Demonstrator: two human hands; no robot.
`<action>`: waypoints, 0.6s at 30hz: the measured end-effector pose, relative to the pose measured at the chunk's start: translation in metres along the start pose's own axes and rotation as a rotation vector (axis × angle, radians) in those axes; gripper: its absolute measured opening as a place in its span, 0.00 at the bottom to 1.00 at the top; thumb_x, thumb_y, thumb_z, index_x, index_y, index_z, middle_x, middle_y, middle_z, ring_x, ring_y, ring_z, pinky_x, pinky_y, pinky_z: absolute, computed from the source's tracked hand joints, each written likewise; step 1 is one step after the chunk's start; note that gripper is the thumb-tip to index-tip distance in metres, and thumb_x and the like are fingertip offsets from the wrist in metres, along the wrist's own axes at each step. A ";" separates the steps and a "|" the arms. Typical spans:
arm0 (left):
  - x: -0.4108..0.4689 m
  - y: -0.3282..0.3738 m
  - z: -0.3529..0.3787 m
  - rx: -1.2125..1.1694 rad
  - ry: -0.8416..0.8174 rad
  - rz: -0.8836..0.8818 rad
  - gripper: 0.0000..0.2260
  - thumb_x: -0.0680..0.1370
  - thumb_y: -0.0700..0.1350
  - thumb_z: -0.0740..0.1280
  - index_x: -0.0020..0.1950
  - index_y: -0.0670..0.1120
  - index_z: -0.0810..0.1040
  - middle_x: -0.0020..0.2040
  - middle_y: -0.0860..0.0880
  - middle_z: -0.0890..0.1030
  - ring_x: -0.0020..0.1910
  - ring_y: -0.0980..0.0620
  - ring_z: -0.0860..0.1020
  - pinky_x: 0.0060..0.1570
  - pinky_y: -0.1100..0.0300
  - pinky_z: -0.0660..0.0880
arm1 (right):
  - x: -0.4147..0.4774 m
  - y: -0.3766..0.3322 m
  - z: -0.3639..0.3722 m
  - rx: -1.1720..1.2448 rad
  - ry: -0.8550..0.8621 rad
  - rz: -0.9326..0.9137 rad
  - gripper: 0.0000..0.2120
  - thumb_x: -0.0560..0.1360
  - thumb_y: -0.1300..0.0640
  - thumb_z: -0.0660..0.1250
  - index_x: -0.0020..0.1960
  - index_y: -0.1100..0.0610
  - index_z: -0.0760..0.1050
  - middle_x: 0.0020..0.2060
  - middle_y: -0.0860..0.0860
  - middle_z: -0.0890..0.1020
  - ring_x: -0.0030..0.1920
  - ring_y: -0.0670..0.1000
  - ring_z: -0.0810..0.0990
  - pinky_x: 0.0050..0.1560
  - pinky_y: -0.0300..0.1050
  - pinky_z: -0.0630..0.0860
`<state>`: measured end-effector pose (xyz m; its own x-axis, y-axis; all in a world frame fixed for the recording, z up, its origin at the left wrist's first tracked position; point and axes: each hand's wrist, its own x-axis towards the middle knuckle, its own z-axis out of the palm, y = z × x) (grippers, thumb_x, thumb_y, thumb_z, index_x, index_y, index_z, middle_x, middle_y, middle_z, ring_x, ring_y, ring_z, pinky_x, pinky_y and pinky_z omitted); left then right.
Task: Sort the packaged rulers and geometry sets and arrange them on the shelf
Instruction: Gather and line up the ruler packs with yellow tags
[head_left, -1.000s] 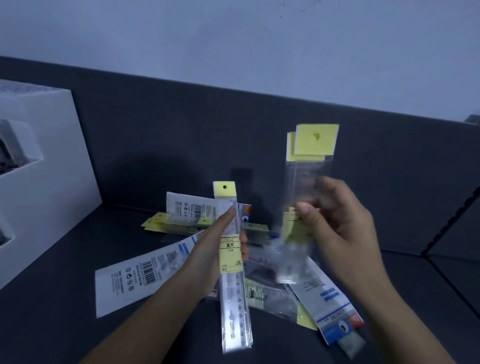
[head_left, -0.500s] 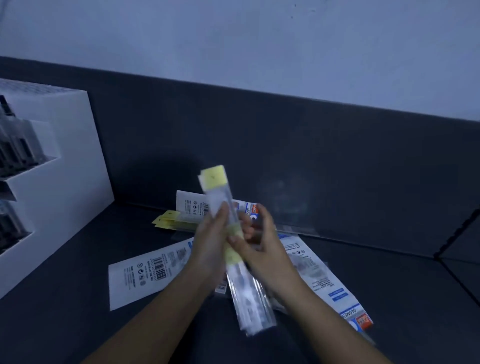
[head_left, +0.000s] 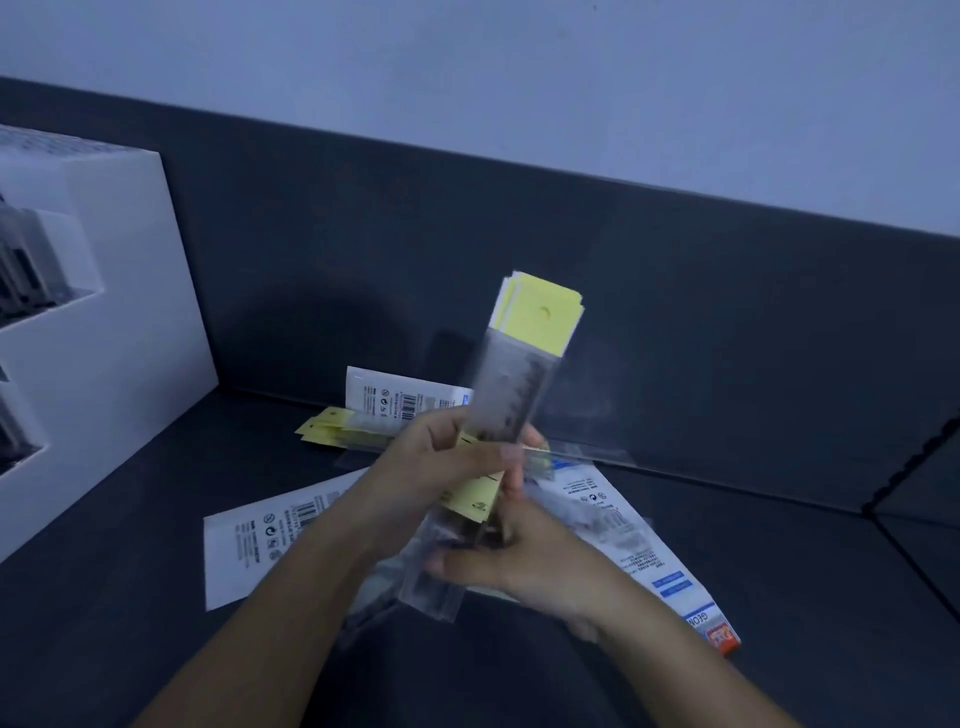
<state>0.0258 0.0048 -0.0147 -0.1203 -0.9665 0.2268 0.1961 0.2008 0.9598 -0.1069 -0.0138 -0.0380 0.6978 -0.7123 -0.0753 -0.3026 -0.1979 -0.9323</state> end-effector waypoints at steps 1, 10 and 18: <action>0.001 0.001 0.000 -0.054 0.042 0.013 0.05 0.69 0.41 0.69 0.41 0.47 0.84 0.29 0.47 0.78 0.30 0.52 0.77 0.34 0.63 0.75 | -0.004 -0.005 -0.006 -0.085 0.056 -0.073 0.21 0.66 0.53 0.74 0.56 0.54 0.73 0.50 0.45 0.80 0.52 0.43 0.78 0.58 0.41 0.75; 0.013 -0.007 -0.003 -0.203 0.443 -0.098 0.11 0.78 0.45 0.64 0.36 0.43 0.76 0.27 0.49 0.72 0.24 0.53 0.71 0.26 0.66 0.71 | -0.009 -0.022 -0.024 -0.385 0.336 -0.264 0.22 0.72 0.47 0.64 0.27 0.59 0.63 0.22 0.48 0.63 0.26 0.44 0.61 0.30 0.45 0.62; 0.020 -0.027 -0.019 -0.534 0.717 -0.323 0.04 0.77 0.42 0.62 0.44 0.43 0.73 0.25 0.49 0.73 0.23 0.53 0.71 0.28 0.60 0.71 | 0.051 0.036 -0.051 -0.833 0.387 -0.028 0.07 0.76 0.58 0.62 0.50 0.55 0.77 0.47 0.52 0.79 0.51 0.55 0.76 0.50 0.46 0.71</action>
<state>0.0363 -0.0227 -0.0389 0.3446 -0.8662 -0.3618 0.6978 -0.0214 0.7159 -0.1152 -0.0913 -0.0577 0.4912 -0.8459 0.2077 -0.7636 -0.5329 -0.3644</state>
